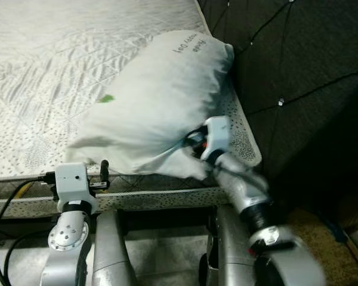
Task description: Clean up the room
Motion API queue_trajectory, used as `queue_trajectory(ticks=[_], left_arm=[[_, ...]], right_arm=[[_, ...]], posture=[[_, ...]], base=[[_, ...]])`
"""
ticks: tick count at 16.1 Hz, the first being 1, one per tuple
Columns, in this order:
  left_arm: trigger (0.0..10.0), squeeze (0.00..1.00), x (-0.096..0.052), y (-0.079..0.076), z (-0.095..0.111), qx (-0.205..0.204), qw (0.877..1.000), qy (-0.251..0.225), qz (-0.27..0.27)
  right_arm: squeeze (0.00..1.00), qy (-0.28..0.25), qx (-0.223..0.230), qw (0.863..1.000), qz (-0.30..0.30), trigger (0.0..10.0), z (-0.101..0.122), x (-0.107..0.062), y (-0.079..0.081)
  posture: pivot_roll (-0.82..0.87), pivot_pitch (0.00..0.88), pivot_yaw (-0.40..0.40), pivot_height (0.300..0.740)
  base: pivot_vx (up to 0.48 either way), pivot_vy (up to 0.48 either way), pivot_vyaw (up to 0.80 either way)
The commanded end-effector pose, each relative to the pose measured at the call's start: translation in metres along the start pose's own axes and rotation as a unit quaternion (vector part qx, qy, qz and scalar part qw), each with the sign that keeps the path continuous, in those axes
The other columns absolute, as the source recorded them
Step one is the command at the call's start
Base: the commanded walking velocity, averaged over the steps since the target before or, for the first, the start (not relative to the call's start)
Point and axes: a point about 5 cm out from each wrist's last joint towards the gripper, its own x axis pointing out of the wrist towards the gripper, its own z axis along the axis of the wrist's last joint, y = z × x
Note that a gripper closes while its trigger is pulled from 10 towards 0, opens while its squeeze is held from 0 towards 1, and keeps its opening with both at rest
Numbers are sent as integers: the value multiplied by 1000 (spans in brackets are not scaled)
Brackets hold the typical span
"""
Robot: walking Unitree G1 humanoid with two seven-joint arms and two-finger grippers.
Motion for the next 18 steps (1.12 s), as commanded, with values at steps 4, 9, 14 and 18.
queue_trajectory(ticks=[4,9,14,18], left_arm=[[10000,0,3,-3,-2,4,1000,2,1],[10000,0,5,-5,-2,2,1000,0,-1],[10000,0,6,-5,-2,1,1000,-1,-3],[10000,0,11,-5,0,4,1000,-3,-9]], right_arm=[[0,-126,34,979,-158,0,65,-9,-70],[0,-148,14,958,-245,0,73,-36,-122],[0,-105,2,958,-266,0,24,-55,-127],[0,-84,6,965,-247,0,-3,-66,-108]], posture=[[70,24,-15,506],[53,20,-11,506],[41,35,2,506],[35,36,8,506]], base=[[0,0,0],[0,0,0],[0,0,0],[0,0,0]])
